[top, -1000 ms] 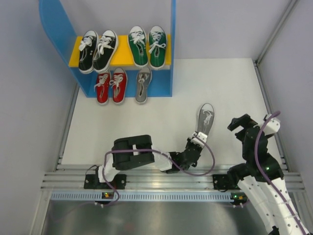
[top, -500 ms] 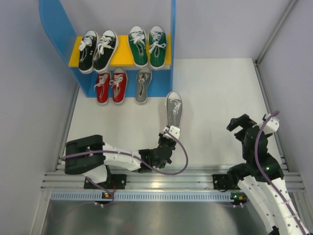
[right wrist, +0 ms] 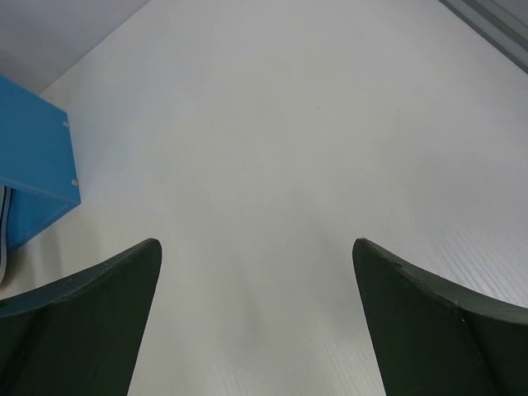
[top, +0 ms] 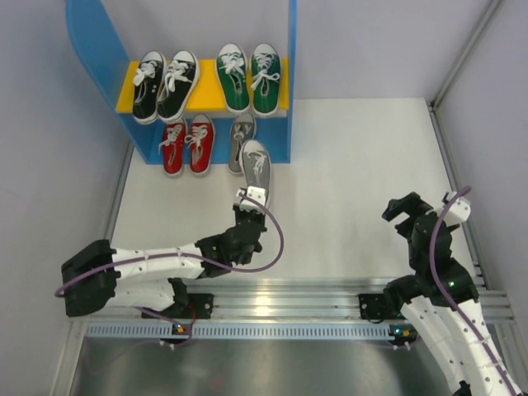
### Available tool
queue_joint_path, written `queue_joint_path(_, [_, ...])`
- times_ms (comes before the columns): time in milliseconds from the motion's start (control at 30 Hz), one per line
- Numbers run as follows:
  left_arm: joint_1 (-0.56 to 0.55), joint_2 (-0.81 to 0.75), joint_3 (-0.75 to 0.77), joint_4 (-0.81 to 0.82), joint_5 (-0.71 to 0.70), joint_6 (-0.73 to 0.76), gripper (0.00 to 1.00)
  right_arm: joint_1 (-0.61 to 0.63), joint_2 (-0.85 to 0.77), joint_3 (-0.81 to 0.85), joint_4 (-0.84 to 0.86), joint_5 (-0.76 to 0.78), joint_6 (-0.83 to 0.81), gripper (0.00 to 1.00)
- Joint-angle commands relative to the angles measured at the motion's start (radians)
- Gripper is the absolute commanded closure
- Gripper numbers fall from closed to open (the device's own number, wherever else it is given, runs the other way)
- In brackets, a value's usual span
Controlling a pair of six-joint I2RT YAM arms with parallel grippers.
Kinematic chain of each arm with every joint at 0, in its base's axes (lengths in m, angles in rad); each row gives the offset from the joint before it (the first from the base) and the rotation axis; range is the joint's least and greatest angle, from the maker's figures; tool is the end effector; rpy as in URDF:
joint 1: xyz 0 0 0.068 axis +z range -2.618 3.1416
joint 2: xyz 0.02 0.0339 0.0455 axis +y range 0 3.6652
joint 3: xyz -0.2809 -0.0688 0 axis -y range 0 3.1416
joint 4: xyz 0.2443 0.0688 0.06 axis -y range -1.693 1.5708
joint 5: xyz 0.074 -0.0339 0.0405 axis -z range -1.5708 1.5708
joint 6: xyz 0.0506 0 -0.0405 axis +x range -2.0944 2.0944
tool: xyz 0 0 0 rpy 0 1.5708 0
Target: Place and organize the shoes onto the shoe shelf
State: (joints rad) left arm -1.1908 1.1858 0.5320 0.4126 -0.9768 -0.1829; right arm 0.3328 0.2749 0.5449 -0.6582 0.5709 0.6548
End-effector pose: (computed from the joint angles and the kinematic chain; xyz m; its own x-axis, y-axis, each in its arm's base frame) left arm 0.1295 -0.2113 0.2484 -0.1274 0.0444 -0.9909 0.2015 0.9793 0.0180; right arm 0.0817 -0.0007 0.2686 -0.1633 0.4857 -0.8587 0.3748 0.8357 0.4014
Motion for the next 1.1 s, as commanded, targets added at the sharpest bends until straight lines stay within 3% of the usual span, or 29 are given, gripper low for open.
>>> queue_joint_path(0, [0.048,-0.049,-0.027,0.116,0.139,0.058,1.00,0.011,-0.008,0.016,0.022,-0.016,-0.011,0.01])
queue_joint_path(267, [0.247,0.052,0.005,0.245,0.401,0.198,1.00,0.012,-0.003,0.016,0.023,-0.023,-0.014,0.01])
queue_joint_path(567, [0.431,0.282,0.198,0.334,0.605,0.212,1.00,0.012,0.015,0.018,0.031,-0.026,-0.029,0.01])
queue_joint_path(1067, [0.543,0.639,0.474,0.411,0.625,0.231,1.00,0.012,0.050,0.021,0.042,-0.020,-0.050,0.01])
